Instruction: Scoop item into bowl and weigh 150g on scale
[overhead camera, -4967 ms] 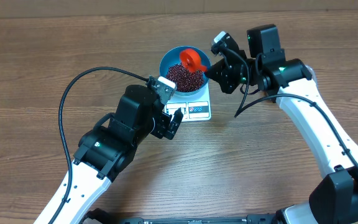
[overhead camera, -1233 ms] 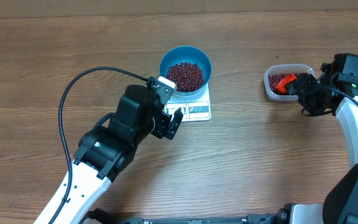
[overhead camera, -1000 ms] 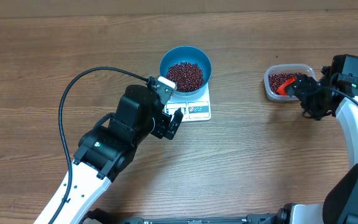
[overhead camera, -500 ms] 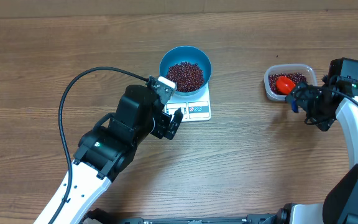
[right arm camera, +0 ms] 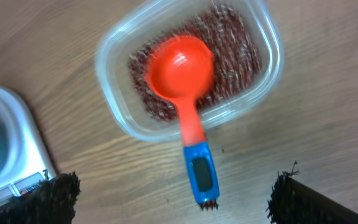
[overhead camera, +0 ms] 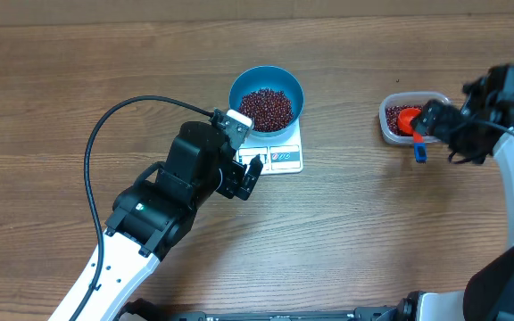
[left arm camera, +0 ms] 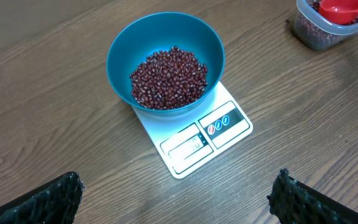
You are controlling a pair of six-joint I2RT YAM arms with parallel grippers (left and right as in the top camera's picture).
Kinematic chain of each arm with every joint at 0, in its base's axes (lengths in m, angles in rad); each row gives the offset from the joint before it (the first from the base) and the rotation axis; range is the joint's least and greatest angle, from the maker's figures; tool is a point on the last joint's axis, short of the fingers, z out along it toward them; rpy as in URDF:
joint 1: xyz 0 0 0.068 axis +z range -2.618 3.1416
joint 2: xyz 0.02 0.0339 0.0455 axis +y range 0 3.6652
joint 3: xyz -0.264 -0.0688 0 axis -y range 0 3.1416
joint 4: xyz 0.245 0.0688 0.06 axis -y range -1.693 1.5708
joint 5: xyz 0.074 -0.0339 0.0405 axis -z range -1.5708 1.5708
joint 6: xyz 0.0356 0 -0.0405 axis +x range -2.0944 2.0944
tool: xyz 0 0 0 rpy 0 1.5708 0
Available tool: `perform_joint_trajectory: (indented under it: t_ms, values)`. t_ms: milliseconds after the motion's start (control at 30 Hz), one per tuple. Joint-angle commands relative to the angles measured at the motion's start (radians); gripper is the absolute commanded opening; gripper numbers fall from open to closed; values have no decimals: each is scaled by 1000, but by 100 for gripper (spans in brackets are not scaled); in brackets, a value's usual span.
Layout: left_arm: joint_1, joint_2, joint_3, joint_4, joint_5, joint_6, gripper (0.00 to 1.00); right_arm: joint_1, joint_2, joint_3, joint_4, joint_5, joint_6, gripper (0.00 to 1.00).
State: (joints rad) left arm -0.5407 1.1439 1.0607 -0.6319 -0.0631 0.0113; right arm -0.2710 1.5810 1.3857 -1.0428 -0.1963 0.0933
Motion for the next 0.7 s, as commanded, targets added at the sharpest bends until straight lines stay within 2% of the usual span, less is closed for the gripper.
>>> perform_joint_trajectory:
  t_ms: [0,67,133,667]
  values:
    - [4,2,-3,1,2,19,100,16,-42,137,-55,-23,-214,100]
    - [4,2,-3,1,2,19,100,31,-55,209,-114,-22,-307,100]
    - [4,2,-3,1,2,19,100,42,-67,253,-147,-21,-335,100]
    - [4,2,-3,1,2,19,100,53,-81,257,-186,-22,-334,100]
